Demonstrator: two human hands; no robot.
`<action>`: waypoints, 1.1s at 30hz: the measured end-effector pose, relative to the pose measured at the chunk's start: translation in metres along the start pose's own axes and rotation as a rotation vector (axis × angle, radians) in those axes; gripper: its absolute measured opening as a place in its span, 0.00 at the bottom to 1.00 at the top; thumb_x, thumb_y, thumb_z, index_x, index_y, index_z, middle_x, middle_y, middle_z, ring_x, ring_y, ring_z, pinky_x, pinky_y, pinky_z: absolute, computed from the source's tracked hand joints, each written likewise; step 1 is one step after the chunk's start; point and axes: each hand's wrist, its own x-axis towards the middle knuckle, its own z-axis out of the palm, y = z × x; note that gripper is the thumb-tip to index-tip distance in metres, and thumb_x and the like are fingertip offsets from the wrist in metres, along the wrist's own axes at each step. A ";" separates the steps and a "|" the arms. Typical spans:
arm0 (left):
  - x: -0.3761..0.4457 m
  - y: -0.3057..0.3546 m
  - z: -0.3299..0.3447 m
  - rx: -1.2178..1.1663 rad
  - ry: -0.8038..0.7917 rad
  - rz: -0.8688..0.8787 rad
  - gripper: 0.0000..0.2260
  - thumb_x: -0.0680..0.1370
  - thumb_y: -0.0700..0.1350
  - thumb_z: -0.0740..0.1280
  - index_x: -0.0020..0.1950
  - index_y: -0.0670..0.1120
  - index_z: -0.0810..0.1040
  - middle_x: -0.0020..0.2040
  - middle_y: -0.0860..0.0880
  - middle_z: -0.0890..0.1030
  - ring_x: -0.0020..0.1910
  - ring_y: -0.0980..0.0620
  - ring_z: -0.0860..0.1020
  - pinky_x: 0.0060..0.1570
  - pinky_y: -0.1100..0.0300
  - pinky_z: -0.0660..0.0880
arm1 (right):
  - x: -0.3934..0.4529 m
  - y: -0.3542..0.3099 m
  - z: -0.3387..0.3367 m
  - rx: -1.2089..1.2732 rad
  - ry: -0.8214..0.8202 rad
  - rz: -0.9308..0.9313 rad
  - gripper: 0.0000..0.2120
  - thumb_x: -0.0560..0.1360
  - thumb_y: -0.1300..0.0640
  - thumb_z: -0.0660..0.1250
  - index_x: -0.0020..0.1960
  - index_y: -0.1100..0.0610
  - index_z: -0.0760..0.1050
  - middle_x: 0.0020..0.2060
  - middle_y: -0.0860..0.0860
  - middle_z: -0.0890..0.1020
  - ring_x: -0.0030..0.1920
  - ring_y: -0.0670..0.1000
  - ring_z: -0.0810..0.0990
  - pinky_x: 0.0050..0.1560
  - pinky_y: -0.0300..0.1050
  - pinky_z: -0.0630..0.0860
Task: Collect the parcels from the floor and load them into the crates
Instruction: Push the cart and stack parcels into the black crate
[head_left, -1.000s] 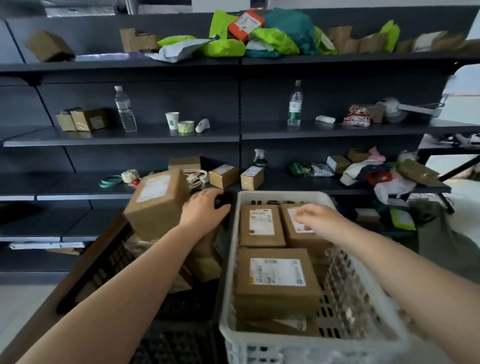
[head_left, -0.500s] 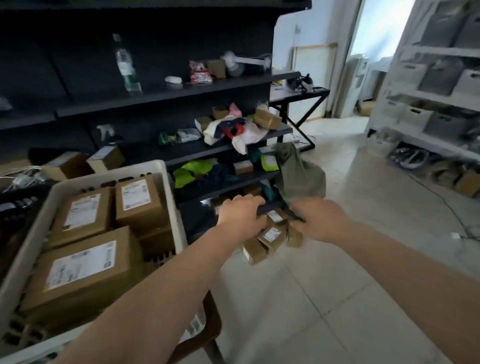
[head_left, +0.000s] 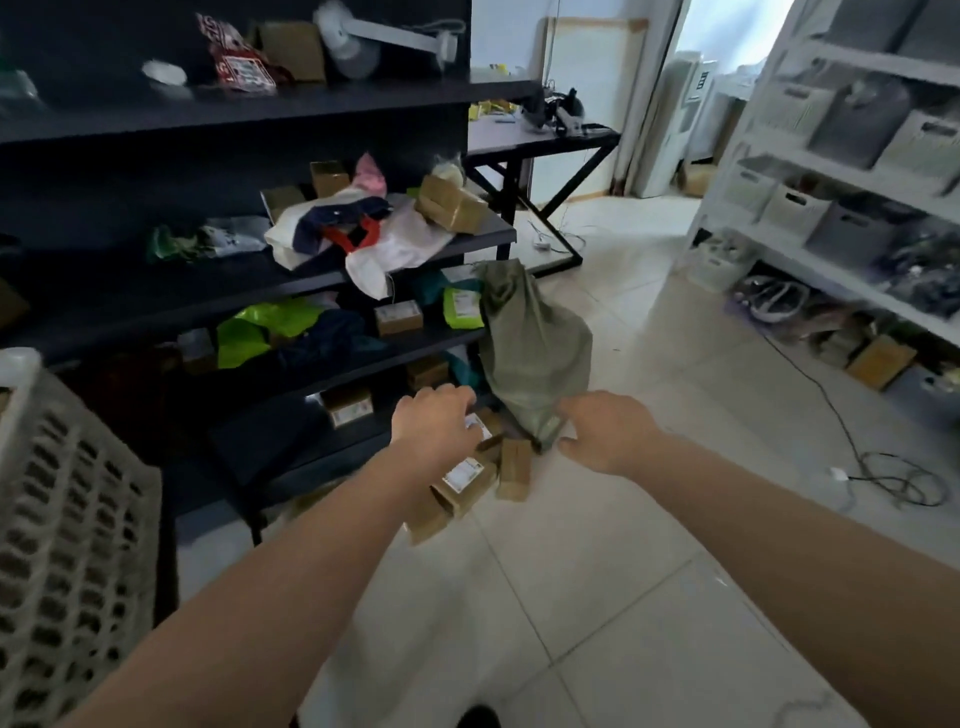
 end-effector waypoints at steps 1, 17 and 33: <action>0.018 0.005 0.000 -0.001 -0.005 -0.013 0.17 0.77 0.50 0.60 0.67 0.51 0.70 0.63 0.49 0.74 0.62 0.47 0.71 0.58 0.52 0.71 | 0.016 0.015 -0.003 0.010 -0.005 -0.001 0.20 0.77 0.48 0.59 0.68 0.53 0.69 0.64 0.53 0.75 0.64 0.56 0.73 0.60 0.48 0.71; 0.205 -0.028 0.125 -0.148 -0.039 -0.638 0.15 0.79 0.49 0.58 0.64 0.50 0.71 0.61 0.48 0.76 0.58 0.46 0.75 0.53 0.54 0.73 | 0.316 0.138 0.095 0.064 -0.302 -0.255 0.17 0.77 0.50 0.61 0.64 0.54 0.71 0.62 0.53 0.76 0.62 0.54 0.74 0.60 0.47 0.72; 0.295 -0.278 0.607 -0.345 -0.170 -0.940 0.18 0.76 0.51 0.62 0.66 0.53 0.70 0.64 0.50 0.75 0.62 0.48 0.74 0.58 0.54 0.73 | 0.524 -0.031 0.663 0.559 -0.683 -0.097 0.08 0.74 0.50 0.65 0.42 0.54 0.73 0.38 0.50 0.77 0.39 0.48 0.76 0.37 0.38 0.69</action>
